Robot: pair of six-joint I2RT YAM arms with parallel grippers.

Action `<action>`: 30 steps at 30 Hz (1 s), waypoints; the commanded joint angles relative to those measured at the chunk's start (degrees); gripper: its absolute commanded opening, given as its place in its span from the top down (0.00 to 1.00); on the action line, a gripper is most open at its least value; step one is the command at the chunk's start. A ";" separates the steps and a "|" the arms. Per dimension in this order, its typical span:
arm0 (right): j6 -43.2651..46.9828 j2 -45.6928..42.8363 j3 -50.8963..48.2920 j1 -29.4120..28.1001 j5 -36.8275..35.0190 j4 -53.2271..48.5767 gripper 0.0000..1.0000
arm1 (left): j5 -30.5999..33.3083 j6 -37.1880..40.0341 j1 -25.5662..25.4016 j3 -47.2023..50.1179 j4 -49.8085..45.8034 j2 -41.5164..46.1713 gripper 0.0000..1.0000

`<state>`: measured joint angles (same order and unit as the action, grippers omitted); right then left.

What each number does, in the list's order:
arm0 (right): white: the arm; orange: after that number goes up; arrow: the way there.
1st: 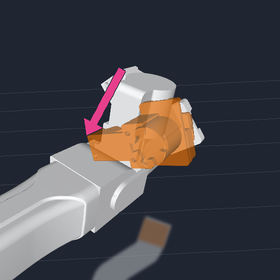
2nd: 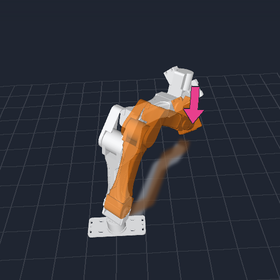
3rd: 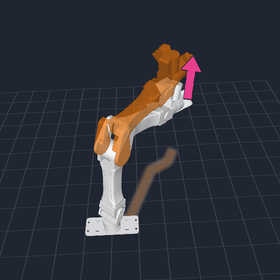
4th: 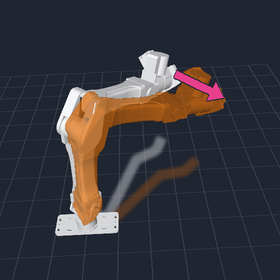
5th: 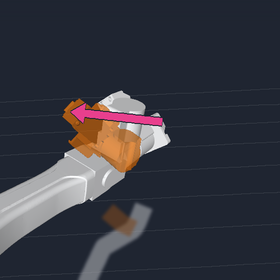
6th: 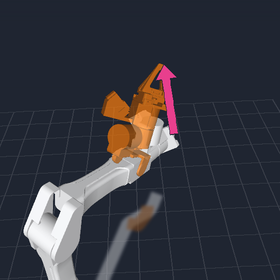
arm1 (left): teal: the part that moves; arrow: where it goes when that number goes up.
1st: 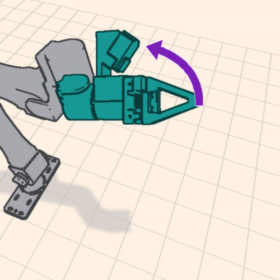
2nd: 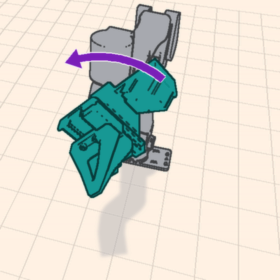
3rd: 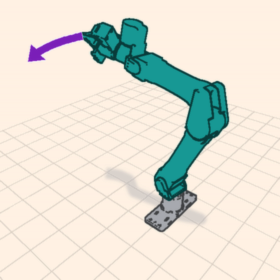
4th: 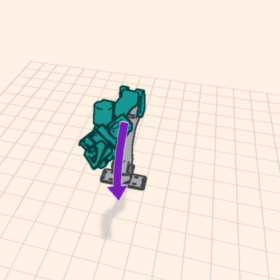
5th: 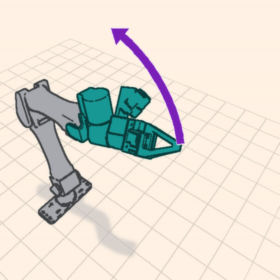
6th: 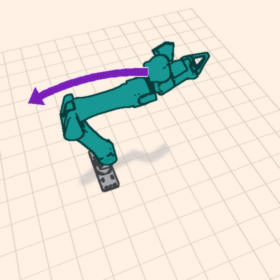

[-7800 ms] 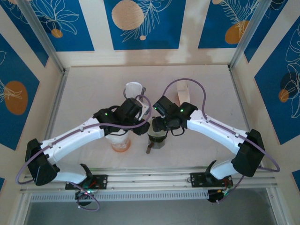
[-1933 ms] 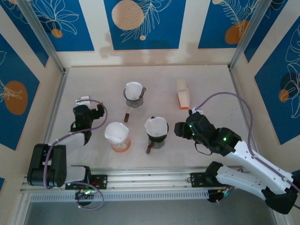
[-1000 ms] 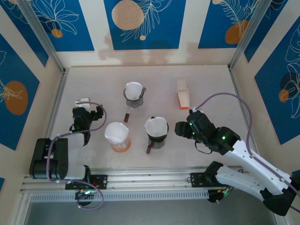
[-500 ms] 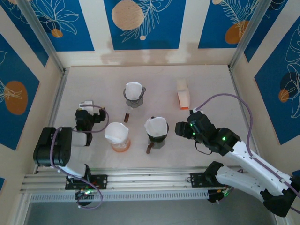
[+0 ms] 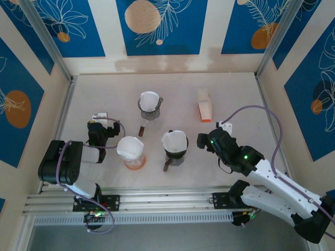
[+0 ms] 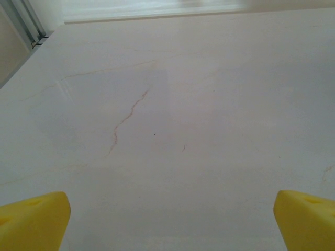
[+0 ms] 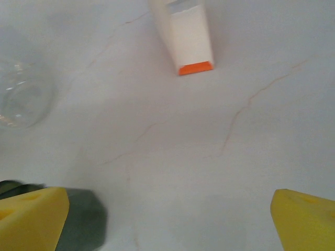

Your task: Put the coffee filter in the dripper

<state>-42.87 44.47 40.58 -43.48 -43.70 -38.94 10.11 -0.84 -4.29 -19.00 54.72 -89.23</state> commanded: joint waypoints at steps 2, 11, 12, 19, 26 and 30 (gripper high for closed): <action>-1.51 -0.34 -1.84 2.16 -7.73 4.50 0.01 | 2.72 1.22 -0.32 -1.03 1.78 -0.48 0.00; -0.15 -0.06 -5.52 14.20 -1.02 8.79 0.01 | 2.74 1.28 -0.39 -0.97 1.65 -0.42 0.00; 1.10 0.06 -6.03 15.43 0.65 9.79 0.01 | 2.80 1.28 -0.30 -1.03 1.70 -0.47 0.00; 4.64 2.03 -9.43 19.12 1.98 16.94 0.01 | 2.72 1.28 -0.44 -1.02 1.71 -0.37 0.00; 14.14 7.18 -9.90 20.83 -2.62 25.31 0.01 | 2.72 1.28 -0.32 -1.03 1.70 -0.40 0.00; 23.71 11.85 -9.66 23.94 -2.14 33.91 0.01 | 2.70 1.28 -0.39 -1.03 1.64 -0.37 0.00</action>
<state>-27.77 54.17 31.07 -21.19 -44.01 -13.80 12.12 0.01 -4.32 -19.14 54.87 -89.23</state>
